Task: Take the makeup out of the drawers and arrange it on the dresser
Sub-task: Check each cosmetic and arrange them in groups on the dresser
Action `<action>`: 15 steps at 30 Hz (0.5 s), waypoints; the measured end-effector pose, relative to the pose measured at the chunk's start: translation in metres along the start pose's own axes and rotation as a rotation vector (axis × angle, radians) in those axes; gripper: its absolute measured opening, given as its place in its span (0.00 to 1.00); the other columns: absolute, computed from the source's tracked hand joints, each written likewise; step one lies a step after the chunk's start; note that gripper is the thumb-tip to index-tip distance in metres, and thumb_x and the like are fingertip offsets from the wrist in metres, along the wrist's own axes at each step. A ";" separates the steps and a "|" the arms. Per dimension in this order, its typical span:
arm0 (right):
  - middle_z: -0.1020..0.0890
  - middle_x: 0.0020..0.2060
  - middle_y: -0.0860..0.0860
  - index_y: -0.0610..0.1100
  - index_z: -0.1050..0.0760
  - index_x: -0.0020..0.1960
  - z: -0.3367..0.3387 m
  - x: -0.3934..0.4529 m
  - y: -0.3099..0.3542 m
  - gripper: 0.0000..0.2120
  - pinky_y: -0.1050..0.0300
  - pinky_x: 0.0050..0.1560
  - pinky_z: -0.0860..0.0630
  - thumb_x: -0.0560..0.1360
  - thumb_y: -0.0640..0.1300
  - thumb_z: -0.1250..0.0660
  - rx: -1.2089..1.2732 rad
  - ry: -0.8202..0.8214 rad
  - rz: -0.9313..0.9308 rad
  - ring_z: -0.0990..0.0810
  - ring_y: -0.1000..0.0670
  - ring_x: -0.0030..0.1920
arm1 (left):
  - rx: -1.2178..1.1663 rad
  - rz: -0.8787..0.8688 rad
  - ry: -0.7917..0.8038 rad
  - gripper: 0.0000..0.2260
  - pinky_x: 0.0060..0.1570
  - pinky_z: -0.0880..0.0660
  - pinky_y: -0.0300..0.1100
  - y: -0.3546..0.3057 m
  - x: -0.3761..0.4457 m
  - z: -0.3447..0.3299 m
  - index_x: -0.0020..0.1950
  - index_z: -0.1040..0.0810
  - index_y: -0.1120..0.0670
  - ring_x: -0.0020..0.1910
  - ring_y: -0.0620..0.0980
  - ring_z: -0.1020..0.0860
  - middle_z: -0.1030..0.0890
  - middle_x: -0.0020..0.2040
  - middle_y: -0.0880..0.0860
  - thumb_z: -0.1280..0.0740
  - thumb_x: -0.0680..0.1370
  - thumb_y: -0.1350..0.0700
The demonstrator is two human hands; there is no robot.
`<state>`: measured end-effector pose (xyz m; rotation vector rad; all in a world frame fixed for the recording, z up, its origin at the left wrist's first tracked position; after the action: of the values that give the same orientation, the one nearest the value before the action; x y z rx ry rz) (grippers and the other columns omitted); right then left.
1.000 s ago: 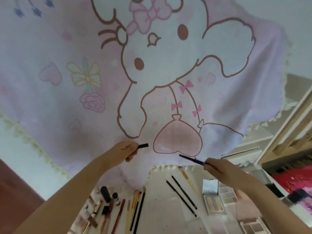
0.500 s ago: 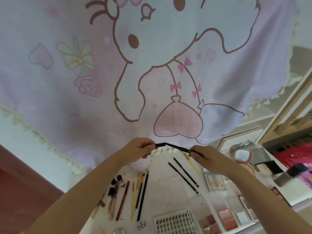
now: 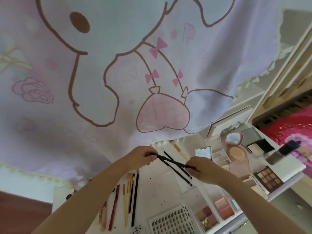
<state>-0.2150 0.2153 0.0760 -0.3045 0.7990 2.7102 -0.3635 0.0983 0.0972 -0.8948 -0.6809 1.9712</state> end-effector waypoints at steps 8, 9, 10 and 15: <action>0.26 0.52 0.46 0.40 0.25 0.55 -0.045 0.038 -0.047 0.16 0.56 0.50 0.29 0.78 0.48 0.46 -0.063 -0.015 -0.280 0.24 0.46 0.52 | 0.330 -0.055 0.129 0.09 0.43 0.37 0.32 0.012 0.090 -0.028 0.55 0.22 0.59 0.49 0.49 0.26 0.21 0.50 0.55 0.38 0.77 0.60; 0.26 0.53 0.46 0.40 0.25 0.55 -0.049 0.044 -0.051 0.16 0.55 0.51 0.28 0.78 0.48 0.46 -0.081 -0.009 -0.313 0.23 0.45 0.52 | 0.342 -0.052 0.152 0.09 0.45 0.35 0.33 0.016 0.101 -0.032 0.55 0.22 0.58 0.50 0.51 0.26 0.21 0.51 0.56 0.38 0.77 0.60; 0.27 0.54 0.45 0.40 0.26 0.56 -0.054 0.048 -0.055 0.15 0.54 0.51 0.27 0.78 0.47 0.46 -0.100 0.002 -0.342 0.23 0.45 0.52 | 0.354 -0.045 0.171 0.09 0.47 0.33 0.35 0.021 0.111 -0.036 0.55 0.22 0.58 0.51 0.52 0.25 0.21 0.52 0.57 0.38 0.77 0.60; 0.28 0.57 0.45 0.39 0.27 0.56 -0.075 0.067 -0.069 0.11 0.55 0.48 0.26 0.78 0.40 0.45 -0.133 0.052 -0.478 0.22 0.44 0.53 | 0.419 0.000 0.237 0.09 0.51 0.31 0.37 0.044 0.150 -0.053 0.55 0.22 0.56 0.53 0.51 0.25 0.23 0.56 0.55 0.37 0.76 0.59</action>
<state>-0.2453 0.2444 -0.0386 -0.5241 0.4808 2.3117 -0.4004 0.2123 -0.0169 -0.8443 -0.1227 1.8711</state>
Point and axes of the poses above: each hand's wrist, its own x-axis towards the middle knuckle, its own z-axis out of the back of the hand, y = z × x, the point moved 6 cm from there along x, towards the middle knuckle
